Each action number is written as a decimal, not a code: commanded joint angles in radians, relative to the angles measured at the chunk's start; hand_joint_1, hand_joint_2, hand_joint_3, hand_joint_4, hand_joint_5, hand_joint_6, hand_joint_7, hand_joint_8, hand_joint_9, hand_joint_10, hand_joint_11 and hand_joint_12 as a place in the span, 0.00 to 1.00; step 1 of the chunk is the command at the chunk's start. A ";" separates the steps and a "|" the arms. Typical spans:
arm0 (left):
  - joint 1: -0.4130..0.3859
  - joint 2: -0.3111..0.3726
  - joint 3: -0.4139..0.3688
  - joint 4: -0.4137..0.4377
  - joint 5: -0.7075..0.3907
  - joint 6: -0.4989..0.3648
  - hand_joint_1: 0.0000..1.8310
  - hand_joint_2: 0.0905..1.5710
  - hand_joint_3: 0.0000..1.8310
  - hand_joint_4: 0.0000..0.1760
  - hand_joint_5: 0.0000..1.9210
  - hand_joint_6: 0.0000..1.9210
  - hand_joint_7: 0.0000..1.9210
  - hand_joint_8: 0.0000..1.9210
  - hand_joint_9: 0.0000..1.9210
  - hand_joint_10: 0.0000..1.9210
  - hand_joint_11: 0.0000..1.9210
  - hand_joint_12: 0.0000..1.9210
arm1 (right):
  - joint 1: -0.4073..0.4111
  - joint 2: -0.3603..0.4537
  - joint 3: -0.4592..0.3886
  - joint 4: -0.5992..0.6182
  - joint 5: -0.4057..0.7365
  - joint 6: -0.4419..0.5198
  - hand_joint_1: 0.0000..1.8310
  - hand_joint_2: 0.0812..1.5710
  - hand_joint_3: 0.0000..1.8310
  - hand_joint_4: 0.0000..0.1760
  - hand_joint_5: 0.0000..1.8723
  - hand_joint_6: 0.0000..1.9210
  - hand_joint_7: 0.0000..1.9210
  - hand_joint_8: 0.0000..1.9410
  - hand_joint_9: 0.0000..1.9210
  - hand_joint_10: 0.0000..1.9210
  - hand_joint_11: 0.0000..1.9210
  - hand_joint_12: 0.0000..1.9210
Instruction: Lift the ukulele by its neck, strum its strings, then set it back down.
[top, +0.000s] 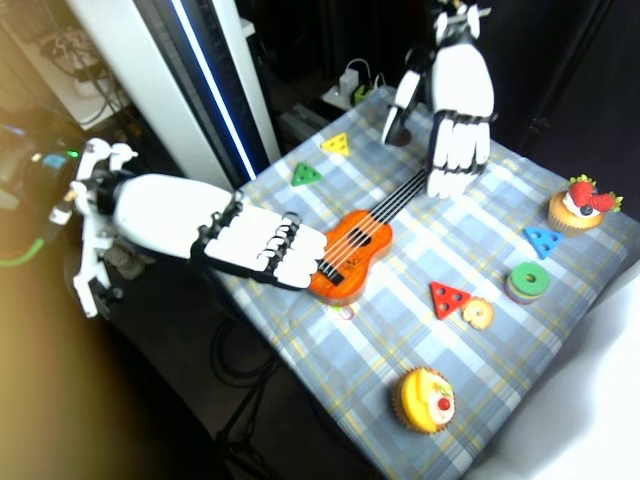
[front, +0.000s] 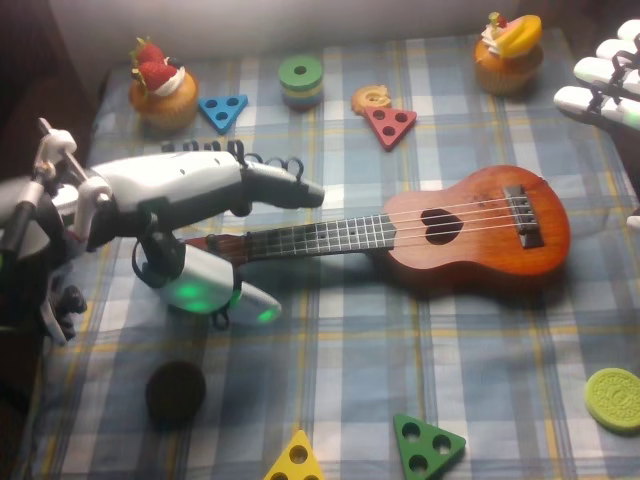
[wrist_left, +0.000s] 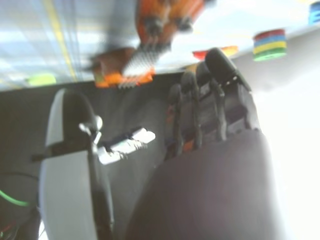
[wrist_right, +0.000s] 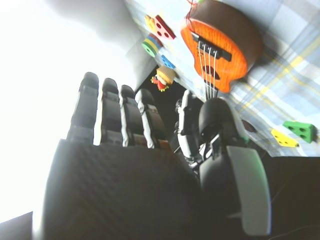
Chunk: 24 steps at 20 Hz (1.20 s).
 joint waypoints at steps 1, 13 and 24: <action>-0.006 -0.003 0.005 -0.027 -0.094 0.017 0.55 0.62 0.00 0.00 0.24 0.02 0.24 0.02 0.07 0.40 0.00 0.77 | 0.012 0.006 0.002 0.009 0.124 -0.006 0.11 0.87 0.00 0.00 0.00 0.00 0.00 0.00 0.00 0.00 0.00 0.00; 0.043 -0.119 0.072 -0.401 -0.116 0.384 0.60 0.82 0.00 0.00 0.27 0.76 0.26 0.85 0.11 0.87 0.02 1.00 | 0.011 0.006 0.000 0.014 0.127 -0.005 0.13 0.85 0.00 0.00 0.00 0.00 0.00 0.00 0.00 0.00 0.00 0.00; 0.023 -0.036 0.006 -0.400 -0.240 0.388 0.80 0.73 0.01 0.00 0.42 1.00 0.53 1.00 0.65 1.00 0.70 1.00 | 0.006 0.039 -0.023 0.017 0.188 -0.005 0.15 0.85 0.00 0.00 0.00 0.00 0.00 0.00 0.00 0.00 0.00 0.01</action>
